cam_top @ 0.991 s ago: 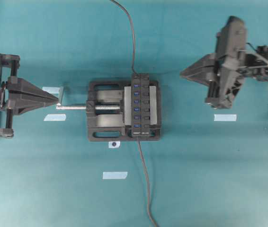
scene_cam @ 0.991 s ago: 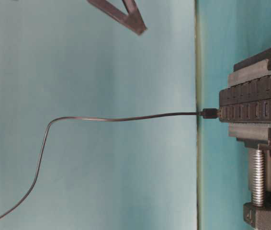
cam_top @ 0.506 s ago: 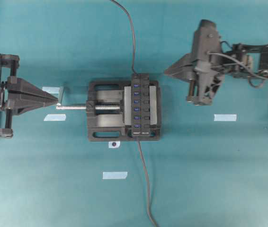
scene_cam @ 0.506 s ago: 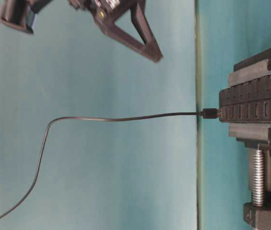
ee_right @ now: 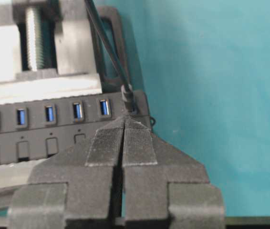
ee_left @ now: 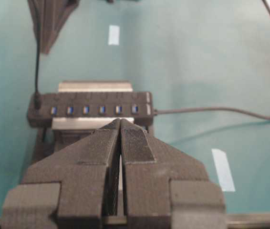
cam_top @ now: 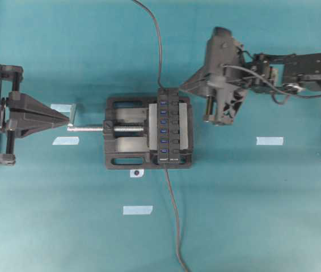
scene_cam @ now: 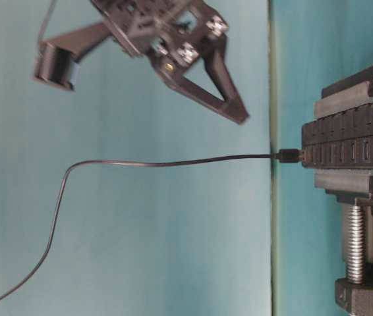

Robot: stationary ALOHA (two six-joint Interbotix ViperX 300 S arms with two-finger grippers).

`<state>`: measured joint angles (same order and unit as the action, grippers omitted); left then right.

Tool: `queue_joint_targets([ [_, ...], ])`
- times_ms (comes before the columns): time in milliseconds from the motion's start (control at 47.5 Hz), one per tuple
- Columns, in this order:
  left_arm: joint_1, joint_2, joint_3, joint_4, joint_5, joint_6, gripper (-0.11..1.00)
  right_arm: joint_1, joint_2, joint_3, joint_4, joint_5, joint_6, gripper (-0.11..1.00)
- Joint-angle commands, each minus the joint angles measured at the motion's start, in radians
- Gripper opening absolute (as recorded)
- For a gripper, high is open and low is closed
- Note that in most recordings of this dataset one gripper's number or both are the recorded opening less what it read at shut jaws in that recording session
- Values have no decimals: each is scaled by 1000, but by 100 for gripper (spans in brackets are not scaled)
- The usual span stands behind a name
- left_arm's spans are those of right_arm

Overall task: Insert the USB into the front port of the fixed hub.
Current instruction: 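Lower the right gripper onto the USB plug at the hub's front port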

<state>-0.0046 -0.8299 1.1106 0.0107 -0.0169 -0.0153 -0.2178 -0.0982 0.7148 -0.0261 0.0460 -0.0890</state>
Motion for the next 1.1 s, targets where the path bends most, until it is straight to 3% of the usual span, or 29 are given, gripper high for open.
queue_joint_targets([
  [0, -2, 3, -25, 2, -5, 2, 0, -6, 3, -32, -2, -14, -20, -5],
  [1075, -2, 2, -21, 2, -5, 2, 0, -8, 54, -64, 0, -15, -31, -4],
])
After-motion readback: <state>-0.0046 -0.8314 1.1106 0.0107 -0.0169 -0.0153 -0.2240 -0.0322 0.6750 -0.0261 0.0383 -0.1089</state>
